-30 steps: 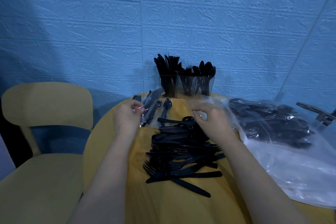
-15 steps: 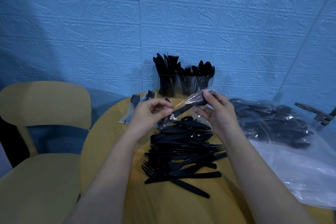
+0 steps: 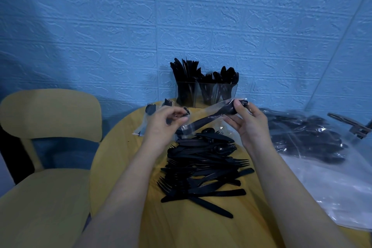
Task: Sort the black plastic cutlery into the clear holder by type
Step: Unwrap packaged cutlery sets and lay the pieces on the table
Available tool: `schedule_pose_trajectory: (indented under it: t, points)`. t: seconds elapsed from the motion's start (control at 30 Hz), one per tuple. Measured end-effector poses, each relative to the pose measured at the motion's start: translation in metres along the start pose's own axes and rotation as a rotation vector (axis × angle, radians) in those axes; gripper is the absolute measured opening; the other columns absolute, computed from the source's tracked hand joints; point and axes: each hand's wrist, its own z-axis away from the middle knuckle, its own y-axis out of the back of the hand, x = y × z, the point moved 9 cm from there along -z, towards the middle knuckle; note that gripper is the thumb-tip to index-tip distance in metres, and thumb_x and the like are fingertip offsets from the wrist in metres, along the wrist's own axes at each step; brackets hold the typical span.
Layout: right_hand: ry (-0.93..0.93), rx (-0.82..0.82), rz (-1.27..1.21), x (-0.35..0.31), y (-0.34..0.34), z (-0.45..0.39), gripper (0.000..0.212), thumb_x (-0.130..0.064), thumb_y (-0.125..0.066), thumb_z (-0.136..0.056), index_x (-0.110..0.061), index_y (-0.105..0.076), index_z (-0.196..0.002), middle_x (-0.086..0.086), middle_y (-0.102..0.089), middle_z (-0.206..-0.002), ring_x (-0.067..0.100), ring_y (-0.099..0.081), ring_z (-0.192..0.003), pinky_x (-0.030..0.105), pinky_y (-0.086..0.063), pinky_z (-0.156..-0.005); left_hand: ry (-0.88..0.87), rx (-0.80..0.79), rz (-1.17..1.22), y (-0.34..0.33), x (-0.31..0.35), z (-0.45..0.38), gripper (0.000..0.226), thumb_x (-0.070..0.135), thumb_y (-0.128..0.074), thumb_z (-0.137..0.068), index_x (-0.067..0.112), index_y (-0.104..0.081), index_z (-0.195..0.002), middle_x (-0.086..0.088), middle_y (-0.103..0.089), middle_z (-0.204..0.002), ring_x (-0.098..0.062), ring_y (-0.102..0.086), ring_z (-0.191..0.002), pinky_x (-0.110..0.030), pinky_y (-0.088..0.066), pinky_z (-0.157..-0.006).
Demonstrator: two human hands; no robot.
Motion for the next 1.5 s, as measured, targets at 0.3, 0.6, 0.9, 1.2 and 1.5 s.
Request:
schedule_pose_trajectory:
  t: [0.3, 0.6, 0.9, 1.2, 1.5]
  points:
    - [-0.105, 0.045, 0.046, 0.012, 0.008, 0.001, 0.01, -0.011, -0.063, -0.089, -0.003, -0.065, -0.095, 0.006, -0.072, -0.08, 0.022, -0.071, -0.077, 0.027, -0.06, -0.068, -0.166, 0.137, 0.039, 0.014, 0.017, 0.003, 0.032, 0.007, -0.073, -0.078, 0.038, -0.065, -0.075, 0.015, -0.063, -0.079, 0.008, -0.057, -0.08, -0.007, -0.042, -0.072]
    - [-0.288, 0.158, -0.136, 0.03, 0.019, 0.002, 0.01, -0.006, -0.064, -0.087, 0.0, -0.061, -0.095, 0.015, -0.069, -0.09, 0.02, -0.071, -0.065, 0.022, -0.058, -0.059, 0.032, 0.122, 0.45, 0.017, 0.012, 0.002, 0.019, 0.006, -0.06, -0.089, 0.021, -0.062, -0.078, 0.009, -0.061, -0.079, 0.0, -0.056, -0.073, -0.015, -0.049, -0.066]
    - [0.073, 0.169, 0.075, -0.012, 0.014, 0.005, 0.005, -0.01, -0.063, -0.089, -0.007, -0.064, -0.085, 0.006, -0.064, -0.083, 0.01, -0.065, -0.064, 0.025, -0.059, -0.07, 0.128, -0.042, 0.314, 0.0, -0.005, 0.0, 0.024, -0.002, -0.064, -0.085, 0.019, -0.052, -0.085, 0.001, -0.058, -0.093, -0.011, -0.06, -0.075, -0.017, -0.053, -0.061]
    - [-0.243, 0.214, -0.18, 0.025, 0.022, 0.002, 0.011, -0.006, -0.067, -0.084, 0.0, -0.062, -0.092, 0.013, -0.067, -0.099, 0.017, -0.072, -0.068, 0.021, -0.056, -0.055, -0.004, 0.088, 0.244, 0.01, 0.001, -0.002, 0.035, -0.005, -0.064, -0.084, 0.027, -0.053, -0.079, 0.013, -0.054, -0.086, -0.008, -0.062, -0.077, -0.029, -0.055, -0.066]
    - [0.005, 0.161, -0.08, -0.003, 0.013, 0.006, 0.007, -0.012, -0.061, -0.091, -0.005, -0.062, -0.092, -0.004, -0.07, -0.066, 0.012, -0.07, -0.065, 0.023, -0.059, -0.069, 0.092, -0.084, 0.255, -0.004, -0.001, -0.001, 0.021, 0.006, -0.062, -0.088, 0.014, -0.069, -0.107, 0.003, -0.059, -0.101, -0.009, -0.057, -0.079, -0.014, -0.049, -0.062]
